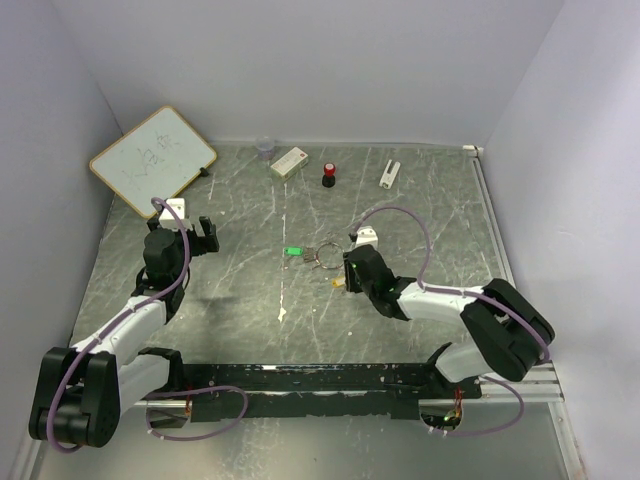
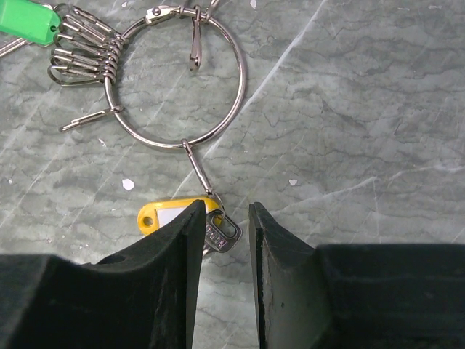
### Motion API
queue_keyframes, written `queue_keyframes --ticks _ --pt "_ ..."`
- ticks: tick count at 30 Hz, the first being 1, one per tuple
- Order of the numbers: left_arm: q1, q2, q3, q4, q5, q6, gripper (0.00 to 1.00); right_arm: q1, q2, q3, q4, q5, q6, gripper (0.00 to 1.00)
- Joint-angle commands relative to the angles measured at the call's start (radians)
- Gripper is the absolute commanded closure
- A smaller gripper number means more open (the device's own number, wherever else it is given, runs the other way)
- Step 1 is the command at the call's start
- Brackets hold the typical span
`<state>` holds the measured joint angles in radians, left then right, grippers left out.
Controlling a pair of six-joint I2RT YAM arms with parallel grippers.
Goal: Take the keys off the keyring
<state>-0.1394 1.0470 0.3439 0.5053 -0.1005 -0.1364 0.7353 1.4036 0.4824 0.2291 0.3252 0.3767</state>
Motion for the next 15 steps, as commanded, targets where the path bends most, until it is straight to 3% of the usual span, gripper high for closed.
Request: queue_keyframes --ticks 1,11,15 --pt "-0.006 -0.001 0.011 0.038 0.022 0.009 0.01 0.006 0.017 0.022 0.043 0.001 -0.012 0.69" --pt "-0.006 -0.001 0.011 0.037 0.017 0.008 0.01 0.006 0.038 0.022 0.048 -0.022 -0.009 0.75" --pt "-0.006 0.002 0.011 0.038 0.021 0.009 0.01 0.006 0.048 0.016 0.058 -0.036 -0.006 0.87"
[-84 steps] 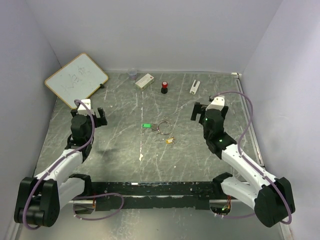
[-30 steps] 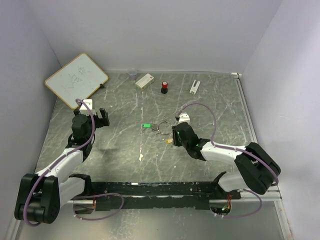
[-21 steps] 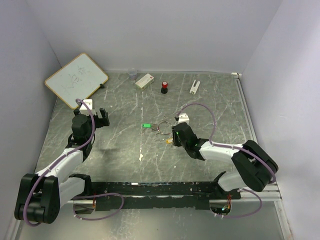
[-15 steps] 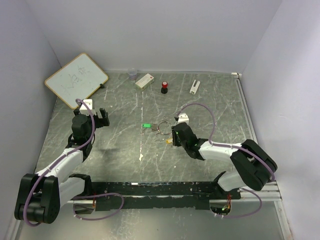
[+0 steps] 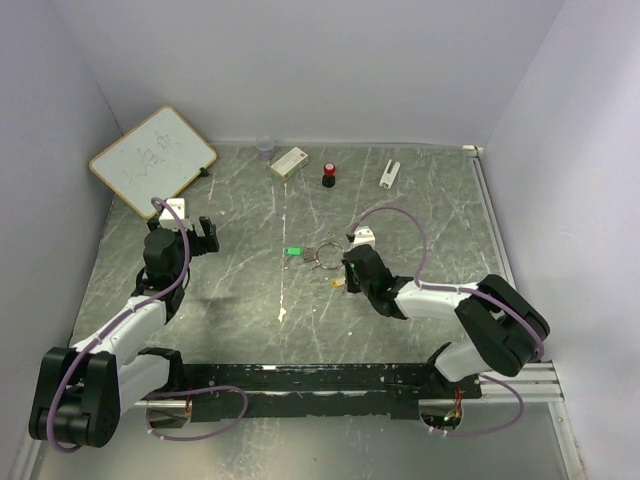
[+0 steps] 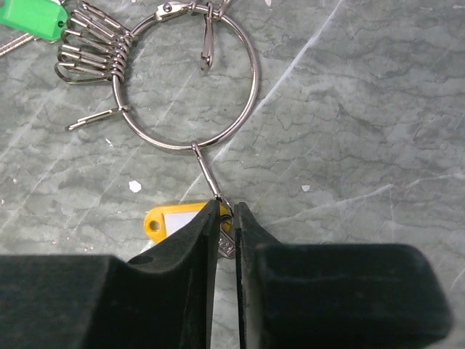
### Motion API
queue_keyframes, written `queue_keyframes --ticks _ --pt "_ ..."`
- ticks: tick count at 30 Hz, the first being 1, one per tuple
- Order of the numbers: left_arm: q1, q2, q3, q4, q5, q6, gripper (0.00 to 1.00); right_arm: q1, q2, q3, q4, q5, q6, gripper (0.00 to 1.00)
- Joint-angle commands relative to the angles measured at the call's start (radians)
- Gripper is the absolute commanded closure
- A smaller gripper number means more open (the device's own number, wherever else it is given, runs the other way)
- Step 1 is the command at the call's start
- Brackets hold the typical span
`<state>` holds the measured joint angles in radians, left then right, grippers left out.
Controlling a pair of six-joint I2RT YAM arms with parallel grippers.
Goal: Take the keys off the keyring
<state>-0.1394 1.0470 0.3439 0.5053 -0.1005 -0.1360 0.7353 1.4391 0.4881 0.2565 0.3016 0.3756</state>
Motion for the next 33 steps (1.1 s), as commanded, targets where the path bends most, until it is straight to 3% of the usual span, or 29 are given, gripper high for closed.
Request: queue_keyframes --ticks 1,3,8,14,19,23,24,29,33 --pt "-0.006 0.003 0.012 0.038 0.022 0.009 0.01 0.006 0.015 0.010 0.030 -0.015 -0.006 0.92" --pt "-0.006 0.004 0.014 0.036 0.025 0.010 0.01 0.006 0.019 0.016 0.021 -0.021 -0.006 1.00" --pt "-0.007 0.013 0.033 0.034 0.049 0.018 0.04 0.007 -0.030 0.048 -0.040 -0.030 -0.036 1.00" --pt "-0.009 0.023 0.097 -0.054 0.131 0.041 0.10 0.009 -0.205 0.088 -0.123 -0.079 -0.149 1.00" --pt "-0.014 -0.074 0.084 -0.094 0.199 -0.008 0.13 0.009 -0.315 0.125 -0.179 -0.082 -0.170 1.00" --pt "-0.017 -0.150 0.101 -0.135 0.289 -0.059 0.07 0.010 -0.355 0.171 -0.237 -0.091 -0.183 1.00" --pt "-0.021 -0.161 0.108 -0.145 0.312 -0.071 0.10 0.011 -0.360 0.181 -0.249 -0.098 -0.188 1.00" --pt "-0.086 -0.171 0.105 -0.093 0.418 -0.156 0.13 0.012 -0.384 0.234 -0.299 -0.129 -0.203 1.00" --pt "-0.212 -0.151 0.105 -0.080 0.421 -0.141 0.13 0.015 -0.419 0.260 -0.314 -0.154 -0.207 1.00"
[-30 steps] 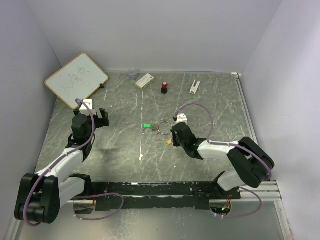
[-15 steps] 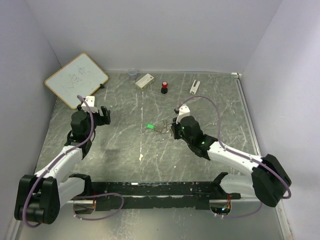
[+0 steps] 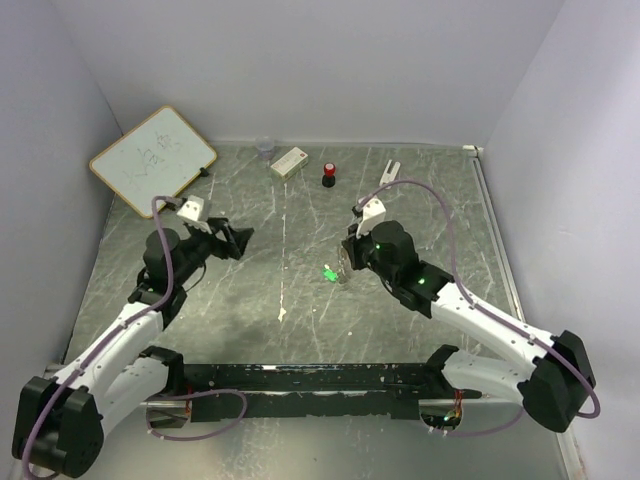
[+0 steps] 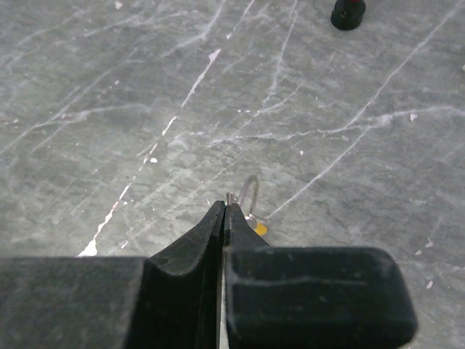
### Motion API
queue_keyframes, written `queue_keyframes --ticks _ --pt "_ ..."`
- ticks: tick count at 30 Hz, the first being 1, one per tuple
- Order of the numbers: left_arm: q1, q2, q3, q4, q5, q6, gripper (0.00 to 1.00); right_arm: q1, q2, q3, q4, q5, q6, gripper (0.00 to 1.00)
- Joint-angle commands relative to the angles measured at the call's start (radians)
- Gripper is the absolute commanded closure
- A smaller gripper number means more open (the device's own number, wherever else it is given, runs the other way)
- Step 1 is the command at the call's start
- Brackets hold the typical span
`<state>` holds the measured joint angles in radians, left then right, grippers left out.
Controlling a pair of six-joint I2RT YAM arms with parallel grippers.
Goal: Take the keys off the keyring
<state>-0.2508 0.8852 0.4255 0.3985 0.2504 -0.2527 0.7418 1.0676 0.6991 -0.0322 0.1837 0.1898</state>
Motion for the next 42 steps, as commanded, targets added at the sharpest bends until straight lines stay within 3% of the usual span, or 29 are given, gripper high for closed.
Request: queue_keyframes --ticks 1,8,16,30,42 --pt "-0.140 0.021 0.031 0.015 0.054 -0.010 0.14 0.009 -0.057 0.055 -0.029 -0.038 -0.021 1.00" --pt "-0.359 0.102 0.058 0.044 0.011 0.038 0.15 0.013 -0.096 0.103 -0.049 -0.084 -0.029 1.00" --pt "-0.459 0.194 0.082 0.148 -0.033 0.107 0.17 0.016 -0.144 0.151 -0.092 -0.174 -0.031 1.00" --pt "-0.572 0.307 0.197 0.170 -0.128 0.302 0.14 0.023 -0.208 0.179 -0.150 -0.267 0.001 1.00" --pt "-0.597 0.381 0.214 0.249 -0.123 0.337 0.14 0.026 -0.223 0.174 -0.145 -0.305 0.011 1.00"
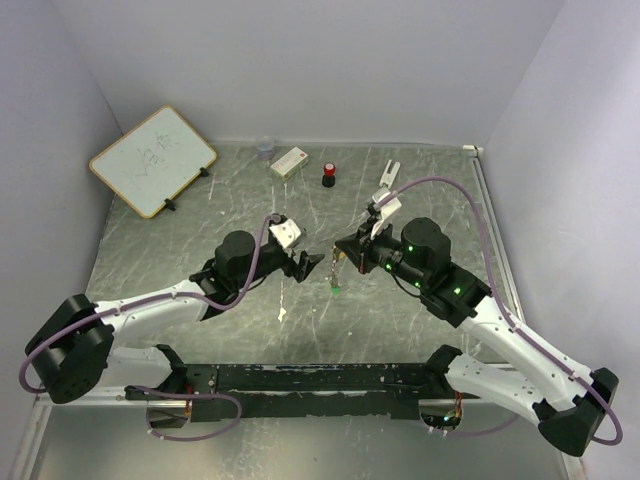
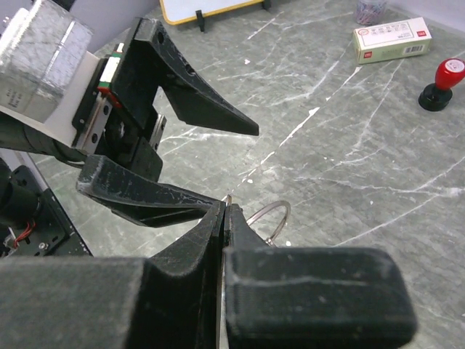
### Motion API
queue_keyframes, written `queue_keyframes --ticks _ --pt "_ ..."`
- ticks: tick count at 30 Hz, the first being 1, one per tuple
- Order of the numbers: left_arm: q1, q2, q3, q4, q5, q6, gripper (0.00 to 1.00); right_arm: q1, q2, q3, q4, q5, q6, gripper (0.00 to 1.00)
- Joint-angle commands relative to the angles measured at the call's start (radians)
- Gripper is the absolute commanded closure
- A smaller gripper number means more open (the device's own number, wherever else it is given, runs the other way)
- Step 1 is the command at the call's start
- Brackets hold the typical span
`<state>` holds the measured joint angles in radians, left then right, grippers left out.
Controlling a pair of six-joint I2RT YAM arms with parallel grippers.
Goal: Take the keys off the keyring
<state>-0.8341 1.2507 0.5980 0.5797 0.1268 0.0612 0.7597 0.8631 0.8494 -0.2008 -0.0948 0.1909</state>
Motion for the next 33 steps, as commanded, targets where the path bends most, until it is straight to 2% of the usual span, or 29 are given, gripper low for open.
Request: queue_keyframes --ticks 1,11,21,27,33 --pt "-0.016 0.018 0.041 0.073 0.006 0.021 0.14 0.009 -0.018 0.023 0.024 -0.028 0.009 1.00" --pt "-0.033 0.008 0.008 0.137 0.064 0.008 0.14 0.009 -0.007 0.018 0.047 -0.053 0.013 1.00" --pt "-0.034 0.027 -0.017 0.232 0.154 -0.016 0.16 0.010 -0.017 0.017 0.084 -0.140 0.044 1.00" --pt "-0.036 0.060 -0.021 0.274 0.213 -0.045 0.20 0.011 -0.026 0.011 0.097 -0.144 0.054 1.00" --pt "-0.039 0.048 -0.051 0.296 0.254 -0.045 0.19 0.012 -0.027 0.011 0.104 -0.142 0.056 1.00"
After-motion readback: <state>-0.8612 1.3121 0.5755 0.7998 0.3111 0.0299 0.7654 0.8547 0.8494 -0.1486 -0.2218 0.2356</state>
